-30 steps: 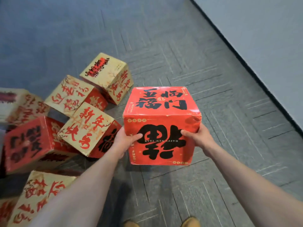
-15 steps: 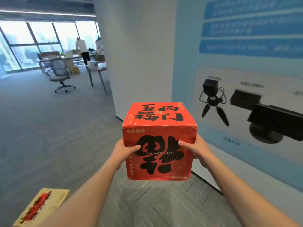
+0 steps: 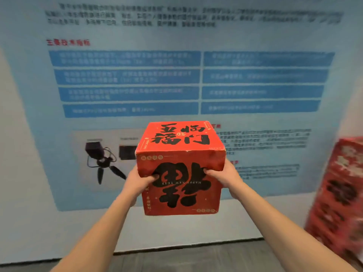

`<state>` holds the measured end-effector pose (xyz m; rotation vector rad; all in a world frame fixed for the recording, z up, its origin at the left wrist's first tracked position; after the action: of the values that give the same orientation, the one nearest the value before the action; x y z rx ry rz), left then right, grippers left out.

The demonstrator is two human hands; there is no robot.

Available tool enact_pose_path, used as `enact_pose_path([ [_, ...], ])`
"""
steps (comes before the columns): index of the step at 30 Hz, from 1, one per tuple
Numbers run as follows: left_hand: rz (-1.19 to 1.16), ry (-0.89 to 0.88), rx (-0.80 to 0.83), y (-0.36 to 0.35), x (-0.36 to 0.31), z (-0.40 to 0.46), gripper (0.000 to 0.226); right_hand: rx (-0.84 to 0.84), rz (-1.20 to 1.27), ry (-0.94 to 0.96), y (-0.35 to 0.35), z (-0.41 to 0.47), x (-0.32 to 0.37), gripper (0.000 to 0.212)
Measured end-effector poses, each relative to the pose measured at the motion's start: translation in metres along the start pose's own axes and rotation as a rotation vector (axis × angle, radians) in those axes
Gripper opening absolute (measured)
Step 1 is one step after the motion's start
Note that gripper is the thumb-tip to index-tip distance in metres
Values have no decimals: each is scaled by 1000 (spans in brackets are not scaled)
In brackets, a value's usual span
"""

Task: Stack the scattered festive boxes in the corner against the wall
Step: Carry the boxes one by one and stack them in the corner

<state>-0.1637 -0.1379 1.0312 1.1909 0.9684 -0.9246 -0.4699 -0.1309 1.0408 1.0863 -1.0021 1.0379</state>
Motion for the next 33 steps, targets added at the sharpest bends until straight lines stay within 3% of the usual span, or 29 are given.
enact_pose_path([
  [12,-101,-157,602,-413,-122,-24,50,-637,-106,-147,380,-108,-81,58],
  [15,-109,-185,723,-522,-150,-46,46,-734,-91,-196,471,-133,-112,66],
  [19,-132,-163,847,-650,-174,-73,48,-844,-44,-235,573,-155,-141,60],
  [25,-153,-175,963,-787,-204,-96,52,-975,-37,-266,681,-169,-177,49],
  [33,-116,-98,1043,-925,-200,-81,67,-1061,-43,-370,767,-145,-232,55],
])
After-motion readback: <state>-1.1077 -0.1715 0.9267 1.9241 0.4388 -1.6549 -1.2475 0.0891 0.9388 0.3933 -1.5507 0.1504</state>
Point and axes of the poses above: each hand's wrist, its own z-axis towards the middle knuckle, its own y-axis out of the back of the hand, x = y × z, the point moved 1 cm from there along z, towards the middle knuckle, and after that the axes turned 4 degrees about z, right-handed, at the moved point
